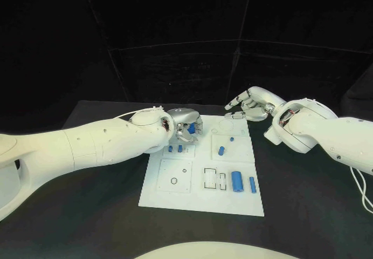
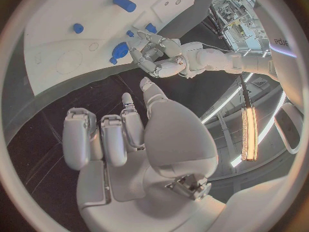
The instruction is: Assemble the parts on the task board
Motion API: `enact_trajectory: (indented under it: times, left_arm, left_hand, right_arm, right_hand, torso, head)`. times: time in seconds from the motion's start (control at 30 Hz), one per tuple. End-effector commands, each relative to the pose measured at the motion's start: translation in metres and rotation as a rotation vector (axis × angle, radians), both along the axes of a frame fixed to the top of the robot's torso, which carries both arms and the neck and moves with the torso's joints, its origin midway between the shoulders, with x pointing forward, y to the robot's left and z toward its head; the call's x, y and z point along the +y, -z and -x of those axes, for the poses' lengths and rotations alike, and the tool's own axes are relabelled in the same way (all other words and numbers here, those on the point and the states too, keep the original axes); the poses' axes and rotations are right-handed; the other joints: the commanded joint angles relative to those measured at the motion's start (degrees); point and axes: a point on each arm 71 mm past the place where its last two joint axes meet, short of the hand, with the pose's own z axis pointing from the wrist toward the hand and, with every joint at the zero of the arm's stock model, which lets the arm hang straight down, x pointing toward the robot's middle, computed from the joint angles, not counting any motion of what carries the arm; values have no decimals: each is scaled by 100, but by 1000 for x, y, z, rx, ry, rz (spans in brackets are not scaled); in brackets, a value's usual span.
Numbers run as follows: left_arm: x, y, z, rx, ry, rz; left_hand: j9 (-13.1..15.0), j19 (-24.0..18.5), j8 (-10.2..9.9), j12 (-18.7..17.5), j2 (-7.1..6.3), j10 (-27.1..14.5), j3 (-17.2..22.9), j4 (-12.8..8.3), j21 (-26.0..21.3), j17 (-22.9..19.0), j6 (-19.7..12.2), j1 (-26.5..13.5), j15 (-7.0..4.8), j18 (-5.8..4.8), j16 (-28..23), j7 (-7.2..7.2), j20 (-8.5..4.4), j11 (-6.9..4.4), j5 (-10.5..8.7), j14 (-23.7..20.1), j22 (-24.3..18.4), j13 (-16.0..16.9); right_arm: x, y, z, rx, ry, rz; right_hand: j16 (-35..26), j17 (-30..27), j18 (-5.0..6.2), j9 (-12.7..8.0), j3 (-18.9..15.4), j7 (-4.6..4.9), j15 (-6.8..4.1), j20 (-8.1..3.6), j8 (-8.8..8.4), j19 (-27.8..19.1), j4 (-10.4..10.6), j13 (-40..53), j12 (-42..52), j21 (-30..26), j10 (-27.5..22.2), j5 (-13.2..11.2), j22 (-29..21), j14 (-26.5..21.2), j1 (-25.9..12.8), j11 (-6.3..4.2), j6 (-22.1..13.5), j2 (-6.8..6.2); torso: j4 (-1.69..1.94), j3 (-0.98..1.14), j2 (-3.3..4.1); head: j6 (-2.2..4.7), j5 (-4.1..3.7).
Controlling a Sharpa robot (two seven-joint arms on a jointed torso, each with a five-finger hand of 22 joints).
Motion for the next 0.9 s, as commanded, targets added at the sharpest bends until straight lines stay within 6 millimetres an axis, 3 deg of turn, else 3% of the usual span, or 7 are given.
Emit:
enact_trajectory:
  times: [0.03,0.9]
  left_arm:
    - [-1,4,-1,-8,28,-48]
    - [4,18,-7,48,-5,-118]
  left_hand:
    - [-18,36,-30,-42,4,27,3,-47,35,7,59,46,-2,-78,30,7,-2,28,-25,45,31,-34]
    - [-212,89,-233,-248,142,332,341,-120,224,-109,366,93,-19,-109,57,-15,-10,7,-14,62,272,-398]
  right_arm:
    - [1,-2,-1,-10,11,-7]
    - [2,-2,0,-7,5,-6]
  right_hand:
    - [-39,648,4,-7,-26,6,-51,-12,18,-35,-1,310,-18,-29,-34,30,-1,416,3,-14,40,27]
    - [-38,652,4,-7,-26,6,-51,-12,20,-35,-3,310,-17,-30,-33,42,-2,417,12,-15,42,36]
  torso:
    - [-5,2,1]
    - [0,2,-2]
  head:
    - [-4,2]
    - [-17,-22]
